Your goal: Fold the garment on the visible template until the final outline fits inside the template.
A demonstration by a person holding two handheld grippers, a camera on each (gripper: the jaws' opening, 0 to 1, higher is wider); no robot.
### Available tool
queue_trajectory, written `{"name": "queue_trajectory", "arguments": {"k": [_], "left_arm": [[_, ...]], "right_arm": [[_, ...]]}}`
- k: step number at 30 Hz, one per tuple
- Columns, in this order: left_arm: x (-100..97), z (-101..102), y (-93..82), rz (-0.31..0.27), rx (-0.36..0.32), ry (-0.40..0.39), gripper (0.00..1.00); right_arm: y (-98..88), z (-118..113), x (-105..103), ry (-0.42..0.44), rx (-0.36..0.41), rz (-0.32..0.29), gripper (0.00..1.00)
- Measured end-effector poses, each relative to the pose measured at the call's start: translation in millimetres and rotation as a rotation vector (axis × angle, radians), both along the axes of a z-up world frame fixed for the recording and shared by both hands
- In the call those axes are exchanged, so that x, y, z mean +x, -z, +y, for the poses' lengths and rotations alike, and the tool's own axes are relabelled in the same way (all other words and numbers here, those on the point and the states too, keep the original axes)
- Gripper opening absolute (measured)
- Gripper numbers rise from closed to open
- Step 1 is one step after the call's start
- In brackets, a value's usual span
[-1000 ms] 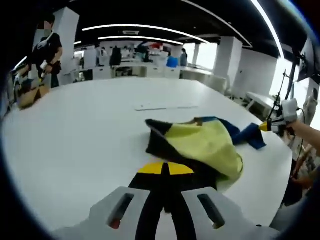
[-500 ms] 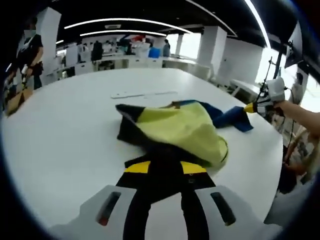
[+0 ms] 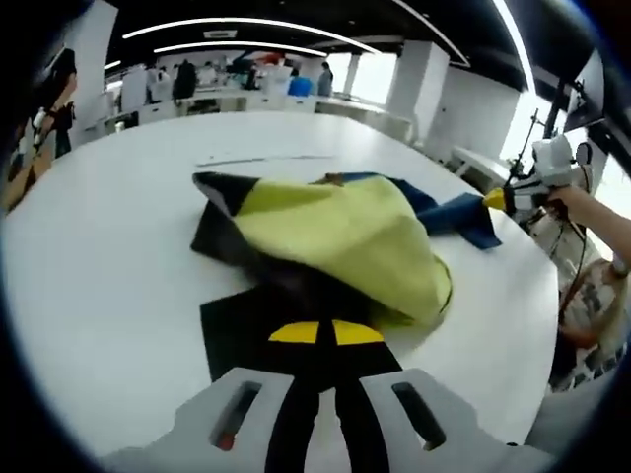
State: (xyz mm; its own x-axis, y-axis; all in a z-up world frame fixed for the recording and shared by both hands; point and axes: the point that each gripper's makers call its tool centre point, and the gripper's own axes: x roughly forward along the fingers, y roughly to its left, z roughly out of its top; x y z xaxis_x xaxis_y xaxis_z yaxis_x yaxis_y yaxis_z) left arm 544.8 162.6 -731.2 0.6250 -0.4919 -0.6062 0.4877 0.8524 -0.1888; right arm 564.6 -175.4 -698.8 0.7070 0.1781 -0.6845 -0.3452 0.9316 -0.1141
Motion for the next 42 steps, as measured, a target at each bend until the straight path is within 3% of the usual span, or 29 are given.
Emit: {"name": "queue_trajectory", "arguments": {"k": [6, 12, 14, 18, 21, 24, 29, 33, 36, 39, 42], "left_arm": [[2.6, 8.5, -12.8, -0.034, -0.012, -0.011, 0.00], [13.7, 28.1, -39.2, -0.105, -0.005, -0.043, 0.00], [19.5, 42.7, -42.8, -0.115, 0.074, -0.008, 0.00], [28.5, 64.3, -53.4, -0.143, 0.149, -0.015, 0.00], [37.4, 86.7, -52.7, -0.160, 0.246, -0.017, 0.00], [41.6, 98.7, -49.0, -0.140, 0.256, -0.027, 0.00], [57.5, 128.6, -43.7, -0.147, 0.356, -0.061, 0.00], [66.6, 143.3, -34.7, -0.119, 0.388, -0.086, 0.00], [72.3, 160.7, -26.1, -0.101, 0.468, -0.099, 0.00], [75.7, 169.5, -20.8, -0.083, 0.487, -0.108, 0.00], [79.8, 185.9, -16.0, -0.074, 0.573, -0.106, 0.00]], "right_arm": [[0.9, -4.2, -0.4, -0.008, -0.021, 0.007, 0.00], [-4.5, -20.1, 6.5, 0.018, -0.035, -0.012, 0.00], [-6.1, -22.7, 8.9, 0.023, -0.028, -0.013, 0.00], [-8.6, -29.7, 12.8, 0.022, -0.044, -0.009, 0.00], [-8.3, -36.6, 16.0, 0.028, -0.054, -0.004, 0.00], [-7.8, -43.5, 18.5, 0.046, -0.056, 0.003, 0.00], [-6.0, -53.0, 19.5, 0.061, -0.082, 0.013, 0.00], [-4.9, -60.2, 19.9, 0.072, -0.091, 0.018, 0.00], [-1.2, -66.8, 20.3, 0.072, -0.101, 0.034, 0.00], [1.3, -72.8, 20.5, 0.075, -0.119, 0.048, 0.00], [3.7, -78.9, 21.1, 0.085, -0.132, 0.058, 0.00]]}}
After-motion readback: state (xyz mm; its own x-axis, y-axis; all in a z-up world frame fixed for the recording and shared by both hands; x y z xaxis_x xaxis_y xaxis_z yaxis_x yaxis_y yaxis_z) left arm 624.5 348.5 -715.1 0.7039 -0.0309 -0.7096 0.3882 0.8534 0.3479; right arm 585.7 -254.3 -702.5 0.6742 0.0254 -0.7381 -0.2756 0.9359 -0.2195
